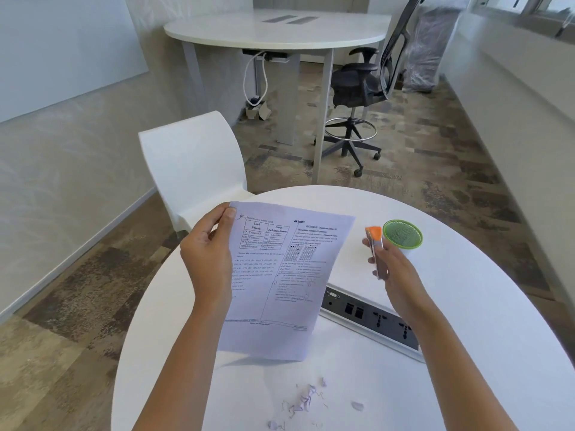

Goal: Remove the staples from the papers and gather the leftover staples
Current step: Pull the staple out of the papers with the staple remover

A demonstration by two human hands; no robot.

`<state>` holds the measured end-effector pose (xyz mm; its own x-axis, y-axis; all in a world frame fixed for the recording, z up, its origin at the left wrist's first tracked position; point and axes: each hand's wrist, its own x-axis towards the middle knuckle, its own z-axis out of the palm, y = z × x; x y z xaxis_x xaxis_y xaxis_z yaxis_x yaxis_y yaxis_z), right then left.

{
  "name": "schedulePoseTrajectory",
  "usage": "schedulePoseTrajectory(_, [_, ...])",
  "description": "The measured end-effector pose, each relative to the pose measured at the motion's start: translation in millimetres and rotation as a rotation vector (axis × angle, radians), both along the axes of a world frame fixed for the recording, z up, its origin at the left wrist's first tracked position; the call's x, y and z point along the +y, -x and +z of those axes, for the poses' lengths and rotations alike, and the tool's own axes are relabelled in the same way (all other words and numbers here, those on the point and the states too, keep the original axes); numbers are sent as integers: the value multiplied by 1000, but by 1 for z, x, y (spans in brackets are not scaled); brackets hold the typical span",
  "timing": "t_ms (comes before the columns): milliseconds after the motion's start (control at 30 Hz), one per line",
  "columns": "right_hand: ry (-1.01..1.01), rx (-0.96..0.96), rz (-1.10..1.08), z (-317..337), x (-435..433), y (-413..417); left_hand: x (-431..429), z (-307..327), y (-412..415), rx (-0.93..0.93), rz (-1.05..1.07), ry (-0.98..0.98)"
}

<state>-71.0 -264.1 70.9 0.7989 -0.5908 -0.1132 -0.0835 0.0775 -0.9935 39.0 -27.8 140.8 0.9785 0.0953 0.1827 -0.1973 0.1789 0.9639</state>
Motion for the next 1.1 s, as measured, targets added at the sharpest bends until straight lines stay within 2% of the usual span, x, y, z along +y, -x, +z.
schedulePoseTrajectory(133, [-148, -129, 56, 59, 26, 2, -2, 6, 8, -55, -2, -28])
schedulePoseTrajectory(200, [-77, -131, 96, 83, 39, 6, -1, 8, 12, -62, 5, -21])
schedulePoseTrajectory(333, [248, -159, 176, 113, 66, 12, 0, 14, 19, -90, 22, -8])
schedulePoseTrajectory(433, [595, -192, 211, 125, 80, 9, 2, 18, 23, -115, 51, -24])
schedulePoseTrajectory(567, [1064, -120, 168, 135, 95, 6, 3, 22, 29, -153, 86, -44])
schedulePoseTrajectory(633, [1178, -97, 141, 140, 101, 6, 3, 23, 34, -163, 89, -47])
schedulePoseTrajectory(933, [1353, -61, 125, 155, 114, 9, 5, 35, 54, -152, 44, 30])
schedulePoseTrajectory(1100, [1406, -19, 219, 163, 116, 13, 6, 40, 63, -187, -46, 35])
